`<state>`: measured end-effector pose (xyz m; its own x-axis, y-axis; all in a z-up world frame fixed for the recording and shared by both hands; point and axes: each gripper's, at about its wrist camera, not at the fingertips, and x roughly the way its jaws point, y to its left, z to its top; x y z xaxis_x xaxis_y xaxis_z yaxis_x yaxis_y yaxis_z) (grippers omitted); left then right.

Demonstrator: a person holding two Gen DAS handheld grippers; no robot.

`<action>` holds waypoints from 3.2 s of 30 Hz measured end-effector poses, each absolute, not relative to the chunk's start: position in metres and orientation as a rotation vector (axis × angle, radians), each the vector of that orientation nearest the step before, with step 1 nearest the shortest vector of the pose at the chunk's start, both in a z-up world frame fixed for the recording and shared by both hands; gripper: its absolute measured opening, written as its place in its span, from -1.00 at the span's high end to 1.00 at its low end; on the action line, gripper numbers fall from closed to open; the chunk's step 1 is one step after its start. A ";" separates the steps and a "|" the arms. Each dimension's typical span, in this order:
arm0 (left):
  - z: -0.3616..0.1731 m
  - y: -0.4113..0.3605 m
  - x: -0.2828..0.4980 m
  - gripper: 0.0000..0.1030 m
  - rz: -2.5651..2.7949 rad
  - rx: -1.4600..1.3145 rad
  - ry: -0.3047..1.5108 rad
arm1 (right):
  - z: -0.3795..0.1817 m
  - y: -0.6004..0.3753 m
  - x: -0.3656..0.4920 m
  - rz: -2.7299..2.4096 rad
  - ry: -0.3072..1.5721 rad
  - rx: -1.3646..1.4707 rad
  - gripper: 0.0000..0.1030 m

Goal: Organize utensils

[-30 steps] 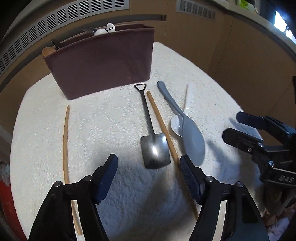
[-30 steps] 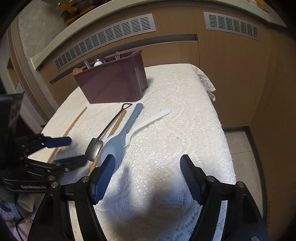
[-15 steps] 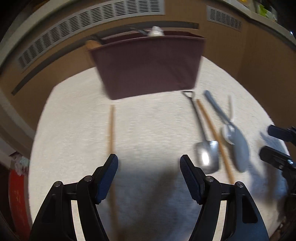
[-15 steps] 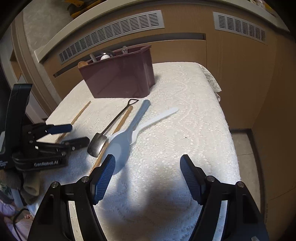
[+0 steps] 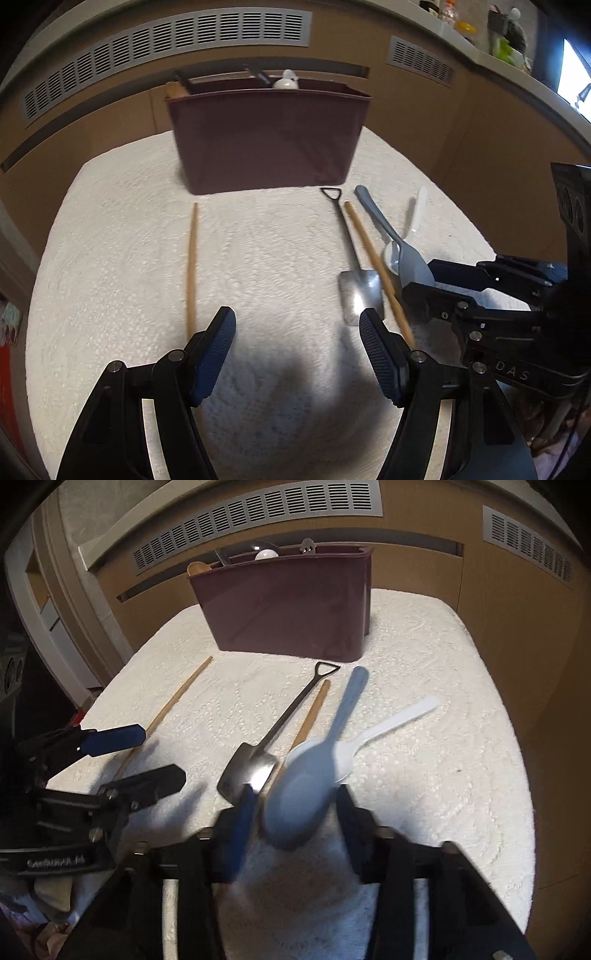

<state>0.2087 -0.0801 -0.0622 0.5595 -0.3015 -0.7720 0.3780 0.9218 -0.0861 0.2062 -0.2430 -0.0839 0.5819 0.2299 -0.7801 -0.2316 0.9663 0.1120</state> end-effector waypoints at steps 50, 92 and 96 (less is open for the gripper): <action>-0.057 -0.076 0.196 -0.10 -0.407 0.062 0.811 | -0.081 -0.289 0.226 0.093 0.926 -0.052 0.90; 0.002 -0.020 0.206 0.77 -0.240 0.038 0.659 | -0.056 -0.320 0.204 0.112 0.826 -0.050 0.73; -0.022 -0.020 0.192 0.72 -0.321 0.042 0.762 | -0.070 -0.319 0.205 0.118 0.867 -0.050 0.73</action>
<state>0.1919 -0.0198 -0.0219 0.6772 -0.2706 -0.6842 0.3009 0.9505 -0.0781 0.2048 -0.3190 -0.0698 0.6414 0.0836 -0.7627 -0.1240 0.9923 0.0045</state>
